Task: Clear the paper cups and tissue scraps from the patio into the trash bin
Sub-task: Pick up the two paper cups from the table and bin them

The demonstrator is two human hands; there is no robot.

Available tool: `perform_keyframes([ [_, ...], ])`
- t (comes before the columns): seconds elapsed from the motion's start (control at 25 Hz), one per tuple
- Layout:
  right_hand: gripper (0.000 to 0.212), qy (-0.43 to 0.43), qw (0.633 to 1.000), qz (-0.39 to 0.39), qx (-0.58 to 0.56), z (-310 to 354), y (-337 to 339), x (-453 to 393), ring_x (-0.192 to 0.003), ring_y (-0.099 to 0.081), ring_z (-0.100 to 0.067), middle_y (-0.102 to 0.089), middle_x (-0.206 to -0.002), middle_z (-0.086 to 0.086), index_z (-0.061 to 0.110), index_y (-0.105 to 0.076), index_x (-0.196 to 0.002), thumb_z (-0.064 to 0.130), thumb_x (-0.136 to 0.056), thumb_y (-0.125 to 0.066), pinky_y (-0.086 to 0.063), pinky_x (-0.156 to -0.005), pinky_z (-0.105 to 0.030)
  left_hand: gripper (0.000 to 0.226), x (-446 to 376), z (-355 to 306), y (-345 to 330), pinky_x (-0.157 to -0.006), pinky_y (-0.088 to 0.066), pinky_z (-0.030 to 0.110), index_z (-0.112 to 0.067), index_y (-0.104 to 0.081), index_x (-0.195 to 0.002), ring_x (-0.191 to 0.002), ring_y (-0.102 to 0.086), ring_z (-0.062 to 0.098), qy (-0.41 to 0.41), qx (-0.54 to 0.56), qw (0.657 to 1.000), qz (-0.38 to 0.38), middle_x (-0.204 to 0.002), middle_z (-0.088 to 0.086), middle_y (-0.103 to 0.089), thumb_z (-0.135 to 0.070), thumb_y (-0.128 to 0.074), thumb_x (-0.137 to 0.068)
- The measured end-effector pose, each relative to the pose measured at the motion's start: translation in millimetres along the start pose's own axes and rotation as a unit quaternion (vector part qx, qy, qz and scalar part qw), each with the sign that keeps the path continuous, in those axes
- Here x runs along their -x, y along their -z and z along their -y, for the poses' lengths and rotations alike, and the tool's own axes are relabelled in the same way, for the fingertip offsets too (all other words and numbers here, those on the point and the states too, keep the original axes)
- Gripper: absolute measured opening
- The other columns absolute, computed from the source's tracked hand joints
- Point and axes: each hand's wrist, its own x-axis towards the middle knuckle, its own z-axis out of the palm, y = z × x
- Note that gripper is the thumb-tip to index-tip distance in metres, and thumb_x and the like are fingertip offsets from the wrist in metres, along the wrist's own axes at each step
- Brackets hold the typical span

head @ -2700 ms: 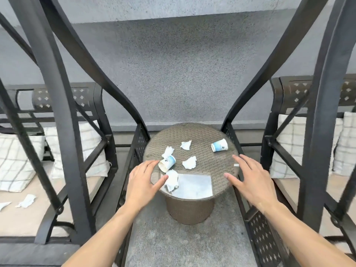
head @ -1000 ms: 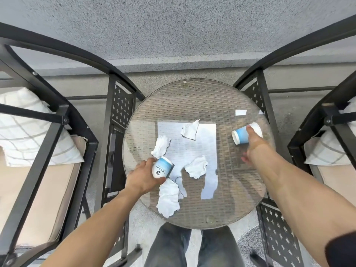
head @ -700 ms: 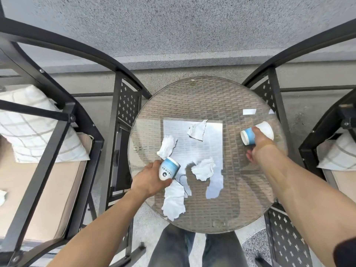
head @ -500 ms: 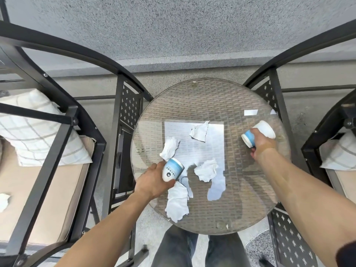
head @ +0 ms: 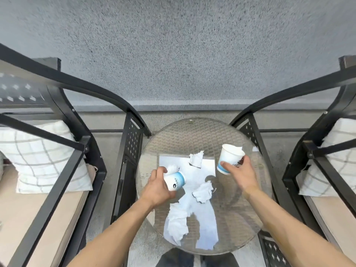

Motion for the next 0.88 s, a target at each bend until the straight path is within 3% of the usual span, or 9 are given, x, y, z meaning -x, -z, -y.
perform_keyframes([
  [0.24, 0.068, 0.1, 0.985, 0.106, 0.089, 29, -8, 46, -0.092, -0.055, 0.001, -0.059, -0.101, 0.014, 0.033, -0.044, -0.115, 0.038, -0.062, -0.085, -0.042, -0.076, -0.027, 0.068, 46, 0, 11, -0.079, -0.037, 0.029, -0.035, -0.035, -0.11, -0.1, -0.033, 0.011, -0.024, 0.026, 0.996, -0.086, -0.109, -0.008, -0.037, -0.033, -0.078, -0.057],
  [0.4, 0.073, 0.16, 0.96, 0.193, 0.128, 25, -10, 77, -0.092, -0.055, 0.005, -0.061, -0.104, 0.014, 0.032, -0.046, -0.121, 0.039, -0.06, -0.086, -0.042, -0.073, -0.026, 0.071, 100, 6, -3, -0.093, -0.043, 0.03, -0.036, -0.043, -0.119, -0.109, -0.046, 0.016, -0.008, 0.112, 0.982, -0.153, -0.117, -0.011, -0.036, -0.026, -0.077, -0.057],
  [0.56, 0.075, 0.214, 0.927, 0.268, 0.149, 11, -4, 113, -0.096, -0.056, -0.001, -0.059, -0.11, 0.013, 0.036, -0.043, -0.123, 0.043, -0.06, -0.083, -0.044, -0.069, -0.017, 0.076, 167, 7, -31, -0.093, -0.04, 0.032, -0.04, -0.038, -0.122, -0.11, -0.043, 0.014, 0.031, 0.124, 0.962, -0.241, -0.118, -0.012, -0.043, -0.038, -0.075, -0.056],
  [0.76, 0.074, 0.261, 0.878, 0.358, 0.183, -8, -11, 170, -0.101, -0.057, -0.004, -0.058, -0.114, 0.016, 0.041, -0.042, -0.121, 0.05, -0.057, -0.08, -0.049, -0.082, -0.032, 0.077, 261, 21, -70, -0.092, -0.036, 0.03, -0.036, -0.042, -0.124, -0.11, -0.037, 0.014, 0.128, 0.176, 0.915, -0.341, -0.116, -0.013, -0.046, -0.038, -0.084, -0.059],
  [0.88, 0.074, 0.289, 0.832, 0.429, 0.201, -10, -35, 213, -0.104, -0.056, -0.009, -0.059, -0.116, 0.013, 0.04, -0.042, -0.122, 0.047, -0.058, -0.079, -0.051, -0.085, -0.039, 0.072, 325, 34, -86, -0.091, -0.034, 0.022, -0.036, -0.046, -0.12, -0.109, -0.036, 0.012, 0.178, 0.201, 0.882, -0.388, -0.114, -0.015, -0.048, -0.045, -0.083, -0.059],
])
